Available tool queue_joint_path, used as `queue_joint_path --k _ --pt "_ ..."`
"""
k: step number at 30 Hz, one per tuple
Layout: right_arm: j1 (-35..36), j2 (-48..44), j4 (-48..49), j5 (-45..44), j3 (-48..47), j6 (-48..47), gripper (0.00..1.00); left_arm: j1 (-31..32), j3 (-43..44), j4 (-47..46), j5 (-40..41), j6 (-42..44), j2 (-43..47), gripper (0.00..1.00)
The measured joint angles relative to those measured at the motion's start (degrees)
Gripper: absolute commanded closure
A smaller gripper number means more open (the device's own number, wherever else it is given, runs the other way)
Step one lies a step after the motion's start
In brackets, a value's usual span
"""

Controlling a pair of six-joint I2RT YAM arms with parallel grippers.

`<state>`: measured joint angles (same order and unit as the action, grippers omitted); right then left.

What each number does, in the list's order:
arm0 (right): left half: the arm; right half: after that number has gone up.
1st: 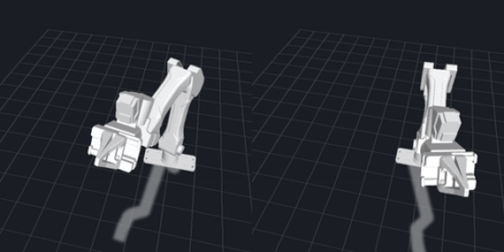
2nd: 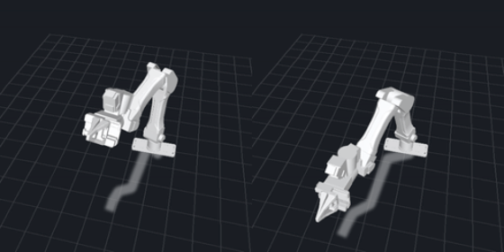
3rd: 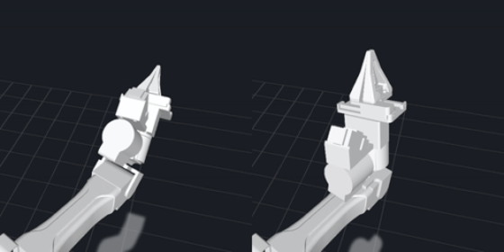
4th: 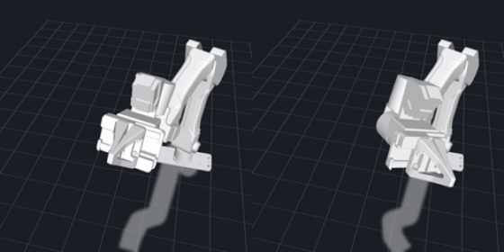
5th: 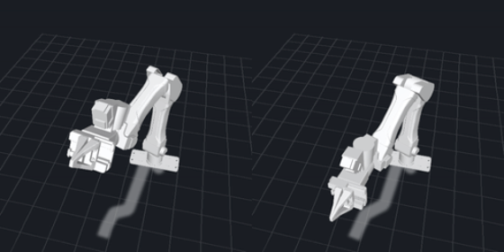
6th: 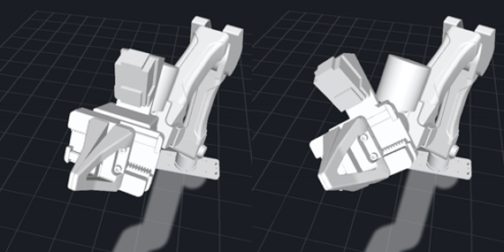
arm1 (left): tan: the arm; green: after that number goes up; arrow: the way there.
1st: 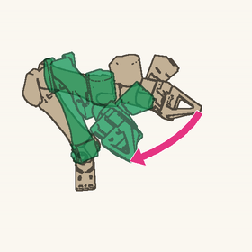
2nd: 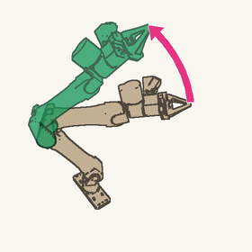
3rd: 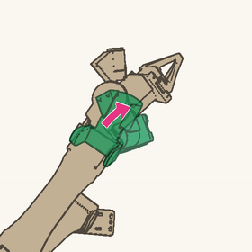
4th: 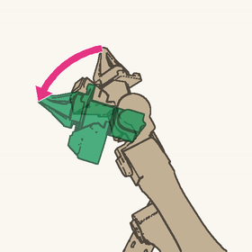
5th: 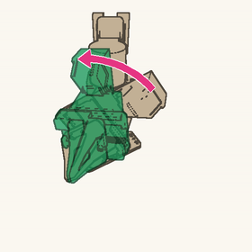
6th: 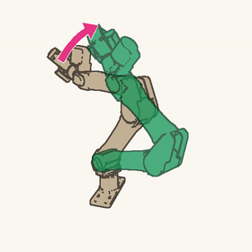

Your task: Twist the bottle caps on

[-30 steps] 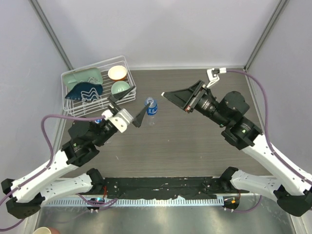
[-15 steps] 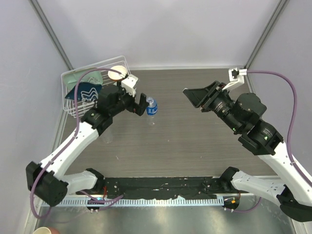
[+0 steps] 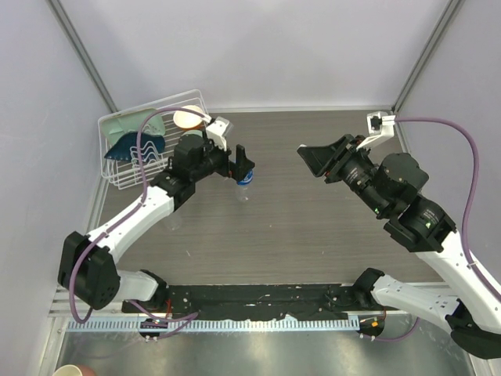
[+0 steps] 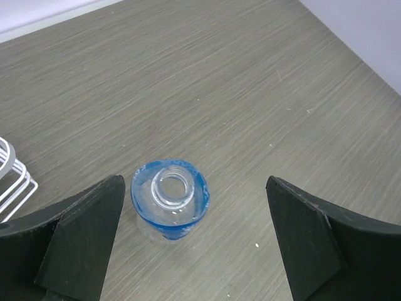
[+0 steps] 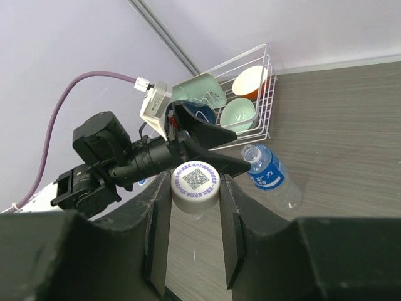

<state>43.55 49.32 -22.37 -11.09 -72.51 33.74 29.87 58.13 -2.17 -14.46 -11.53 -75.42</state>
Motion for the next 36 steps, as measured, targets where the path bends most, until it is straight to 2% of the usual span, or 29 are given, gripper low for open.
queue_joint_path --k 18,20,21,24,29,32,36 --pt "0.0 -2.08 0.0 -0.48 2.16 -3.28 0.94 0.0 -0.2 -3.54 3.26 2.32 -10.43 0.02" --pt "0.0 -2.1 0.0 -0.66 2.23 -3.48 0.95 0.02 0.31 -3.41 2.64 2.82 -12.15 0.07" --pt "0.0 -2.1 0.0 -0.7 2.23 -3.5 0.95 0.11 0.59 -3.32 2.36 3.04 -12.76 0.15" --pt "0.0 -2.1 0.0 -0.85 2.25 -3.65 0.94 0.52 1.03 -3.13 1.55 3.72 -13.81 0.29" --pt "0.0 -2.1 -0.02 -0.83 2.25 -3.69 0.95 2.93 2.8 -0.39 0.37 7.13 -13.84 0.39" --pt "0.0 -2.08 -0.02 -0.76 2.25 -3.69 0.95 5.53 6.58 6.36 -0.02 11.02 -14.27 0.48" --pt "0.0 -1.9 -0.42 -0.55 1.95 -3.69 0.94 11.21 20.39 23.61 0.26 17.75 -19.43 0.6"
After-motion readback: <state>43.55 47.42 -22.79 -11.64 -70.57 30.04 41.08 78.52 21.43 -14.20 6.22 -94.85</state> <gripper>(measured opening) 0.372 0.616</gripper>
